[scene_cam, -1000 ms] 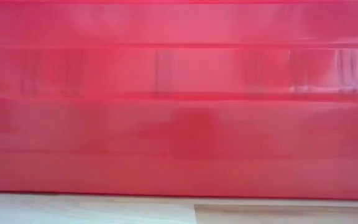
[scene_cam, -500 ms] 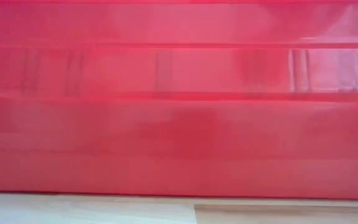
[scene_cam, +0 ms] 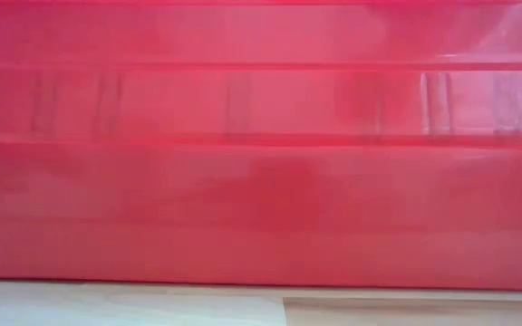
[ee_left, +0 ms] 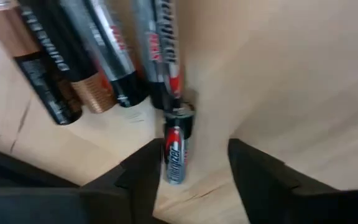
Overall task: Sort batteries
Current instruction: Put the silver battery into the top red bin
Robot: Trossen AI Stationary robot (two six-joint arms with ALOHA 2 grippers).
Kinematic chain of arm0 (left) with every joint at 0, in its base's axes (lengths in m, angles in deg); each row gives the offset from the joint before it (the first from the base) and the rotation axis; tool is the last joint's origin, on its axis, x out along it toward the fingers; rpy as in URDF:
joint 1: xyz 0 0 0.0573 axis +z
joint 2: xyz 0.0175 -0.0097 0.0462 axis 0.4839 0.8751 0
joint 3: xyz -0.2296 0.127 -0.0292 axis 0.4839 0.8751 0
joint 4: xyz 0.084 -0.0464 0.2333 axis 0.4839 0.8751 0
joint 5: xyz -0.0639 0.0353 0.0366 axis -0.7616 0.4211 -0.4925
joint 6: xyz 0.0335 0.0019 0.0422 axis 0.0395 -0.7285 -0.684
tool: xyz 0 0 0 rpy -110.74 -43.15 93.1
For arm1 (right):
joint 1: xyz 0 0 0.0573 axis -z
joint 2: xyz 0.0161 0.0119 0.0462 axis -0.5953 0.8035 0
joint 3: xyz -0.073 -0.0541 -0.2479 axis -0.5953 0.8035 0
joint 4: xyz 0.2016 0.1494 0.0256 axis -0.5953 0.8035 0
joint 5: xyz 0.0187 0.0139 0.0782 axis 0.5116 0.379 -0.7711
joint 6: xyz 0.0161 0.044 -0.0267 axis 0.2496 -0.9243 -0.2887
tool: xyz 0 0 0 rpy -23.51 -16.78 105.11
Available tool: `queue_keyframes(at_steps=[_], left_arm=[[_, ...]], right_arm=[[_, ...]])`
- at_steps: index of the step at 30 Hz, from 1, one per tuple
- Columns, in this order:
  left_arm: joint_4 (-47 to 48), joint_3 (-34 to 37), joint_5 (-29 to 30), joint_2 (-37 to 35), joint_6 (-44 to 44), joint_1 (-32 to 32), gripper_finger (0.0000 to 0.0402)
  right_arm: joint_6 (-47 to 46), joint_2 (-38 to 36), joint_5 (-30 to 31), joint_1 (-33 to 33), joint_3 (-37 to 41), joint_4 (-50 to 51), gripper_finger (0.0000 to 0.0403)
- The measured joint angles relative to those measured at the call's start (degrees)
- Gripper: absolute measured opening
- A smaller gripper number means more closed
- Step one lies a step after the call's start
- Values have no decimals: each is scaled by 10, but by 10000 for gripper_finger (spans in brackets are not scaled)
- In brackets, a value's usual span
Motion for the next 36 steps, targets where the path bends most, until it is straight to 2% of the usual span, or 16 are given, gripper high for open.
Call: queue_keyframes(at_steps=[5,6,9,11,15,21,24,27,29,32,34,36], left_arm=[[7,0,-33,5,13,0,37],[10,1,-37,0,23,0,29],[24,3,-54,-23,39,-1,29],[73,8,-77,-46,50,-4,29],[97,5,-137,-117,71,-20,29],[72,-8,-192,-249,137,-120,29],[-15,-28,-203,-294,181,-194,29],[-161,-36,-197,-310,229,-260,29],[-272,-38,-168,-304,238,-293,29],[-370,-38,-104,-275,210,-318,29],[-402,-38,-63,-254,199,-319,29],[-420,-37,-45,-237,196,-314,29]], right_arm=[[0,0,0,0,0,0,0],[0,0,0,1,0,0,0],[-6,0,0,1,0,0,0],[-47,0,0,1,0,0,0],[-103,0,0,6,0,-1,0],[-101,0,-10,7,0,-29,0],[-86,0,-10,7,0,-58,0],[-60,0,-3,7,0,-78,0],[-52,0,3,12,0,-88,0],[-61,0,4,25,0,-96,0],[-71,0,5,34,0,-94,0],[-78,0,5,40,0,-94,0]])
